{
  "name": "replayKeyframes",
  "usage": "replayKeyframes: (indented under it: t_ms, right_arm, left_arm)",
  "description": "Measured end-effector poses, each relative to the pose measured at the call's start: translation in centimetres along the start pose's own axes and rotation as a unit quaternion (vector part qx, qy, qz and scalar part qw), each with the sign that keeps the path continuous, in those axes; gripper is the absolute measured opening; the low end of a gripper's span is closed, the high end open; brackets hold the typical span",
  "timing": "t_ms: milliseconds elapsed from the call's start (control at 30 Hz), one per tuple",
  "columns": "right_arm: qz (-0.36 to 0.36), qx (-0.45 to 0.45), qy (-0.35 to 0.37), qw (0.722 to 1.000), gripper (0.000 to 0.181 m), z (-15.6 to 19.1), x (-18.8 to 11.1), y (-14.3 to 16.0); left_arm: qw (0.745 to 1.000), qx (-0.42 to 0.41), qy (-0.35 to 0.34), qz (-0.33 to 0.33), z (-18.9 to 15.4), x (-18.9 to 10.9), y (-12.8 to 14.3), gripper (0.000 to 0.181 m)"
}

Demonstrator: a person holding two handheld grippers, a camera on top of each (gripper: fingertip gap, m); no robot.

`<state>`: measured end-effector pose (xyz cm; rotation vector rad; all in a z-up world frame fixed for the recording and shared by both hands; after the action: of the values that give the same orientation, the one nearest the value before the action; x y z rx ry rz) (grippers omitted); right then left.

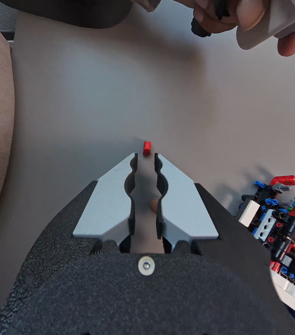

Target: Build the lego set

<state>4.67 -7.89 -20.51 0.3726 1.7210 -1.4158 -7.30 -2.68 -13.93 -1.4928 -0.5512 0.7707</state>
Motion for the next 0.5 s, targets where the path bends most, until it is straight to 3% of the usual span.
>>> replayKeyframes:
  t_ms: [267, 400, 500]
  right_arm:
    - [0.017, -0.016, 0.004, 1.0, 0.005, 0.7, 0.6, -0.3]
    - [-0.015, 0.082, -0.132, 0.988, 0.005, 1.9, -0.8, -0.5]
    - [0.021, 0.158, -0.195, 0.968, 0.005, 1.1, -1.0, 0.8]
  left_arm:
    - [1.0, 0.0, 0.011, 0.008, -0.2, 0.2, 0.3, 0.004]
    - [1.0, -0.006, 0.022, 0.017, -0.5, 0.4, 0.6, 0.004]
    - [0.999, -0.009, 0.031, 0.027, -0.8, 0.6, 1.0, 0.004]
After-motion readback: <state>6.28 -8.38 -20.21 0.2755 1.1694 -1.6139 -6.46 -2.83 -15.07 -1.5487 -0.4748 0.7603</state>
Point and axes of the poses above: each gripper's, where its closed fingertips meet, x out along the fingers, y out of its underside, z = x × y across the jaws, the point moved 4 cm from there along -x, back along the fingers, and after that the axes turned 3 degrees about x, right-handed, at the moved point
